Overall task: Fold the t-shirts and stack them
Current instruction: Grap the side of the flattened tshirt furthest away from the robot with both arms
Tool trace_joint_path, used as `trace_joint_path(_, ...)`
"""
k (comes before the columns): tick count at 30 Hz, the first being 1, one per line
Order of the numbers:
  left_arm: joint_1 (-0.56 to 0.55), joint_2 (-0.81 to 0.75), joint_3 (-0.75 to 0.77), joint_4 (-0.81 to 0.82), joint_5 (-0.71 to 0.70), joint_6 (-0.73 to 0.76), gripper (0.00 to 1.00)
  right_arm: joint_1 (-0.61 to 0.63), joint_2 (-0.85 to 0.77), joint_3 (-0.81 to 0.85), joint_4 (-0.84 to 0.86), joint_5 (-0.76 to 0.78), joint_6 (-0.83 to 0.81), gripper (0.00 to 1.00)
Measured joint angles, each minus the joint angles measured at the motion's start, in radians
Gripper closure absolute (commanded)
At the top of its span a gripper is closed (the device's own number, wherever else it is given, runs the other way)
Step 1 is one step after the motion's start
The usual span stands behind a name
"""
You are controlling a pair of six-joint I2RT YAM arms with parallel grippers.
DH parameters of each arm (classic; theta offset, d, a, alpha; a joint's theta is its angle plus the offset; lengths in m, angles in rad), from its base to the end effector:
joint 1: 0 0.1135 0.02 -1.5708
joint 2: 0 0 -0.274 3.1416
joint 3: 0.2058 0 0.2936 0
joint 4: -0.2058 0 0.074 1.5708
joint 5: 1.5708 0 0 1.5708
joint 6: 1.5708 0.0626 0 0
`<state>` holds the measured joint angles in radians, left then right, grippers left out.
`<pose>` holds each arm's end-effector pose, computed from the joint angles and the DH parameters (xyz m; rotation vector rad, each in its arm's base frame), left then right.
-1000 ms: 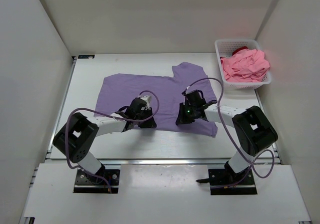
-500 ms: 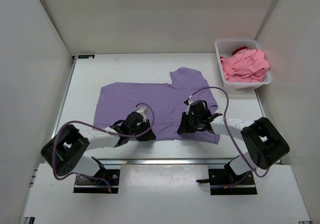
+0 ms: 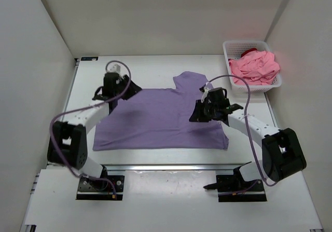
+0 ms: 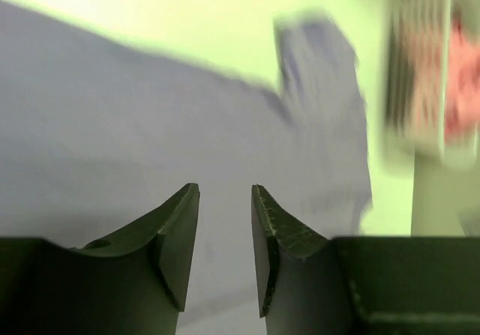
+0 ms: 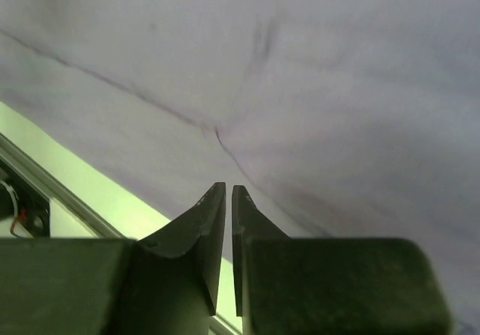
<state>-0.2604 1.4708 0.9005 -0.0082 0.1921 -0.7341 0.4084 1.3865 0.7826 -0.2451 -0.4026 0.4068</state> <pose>0.3645 -0.1095 0.2074 -0.4119 2.2042 -0.7678 0.2907 0.1525 0.1703 -0.1949 2.5041 0.8438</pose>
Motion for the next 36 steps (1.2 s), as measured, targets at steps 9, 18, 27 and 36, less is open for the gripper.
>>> trace_joint_path(9,0.328,0.491,0.388,-0.153,-0.192,0.117,0.49,-0.016,0.016,0.061,0.023,-0.043,-0.018,0.91)
trace_joint_path(18,0.343,0.634,0.625,-0.330,-0.343,0.280,0.53,-0.003,0.033,0.019,0.047,-0.086,-0.014,0.91)
trace_joint_path(27,0.329,0.635,0.615,-0.420,-0.361,0.357,0.68,-0.009,0.030,0.019,0.057,-0.095,-0.014,0.91)
trace_joint_path(36,0.312,0.608,0.573,-0.429,-0.323,0.377,1.00,0.003,0.023,0.018,0.060,-0.097,-0.013,0.90)
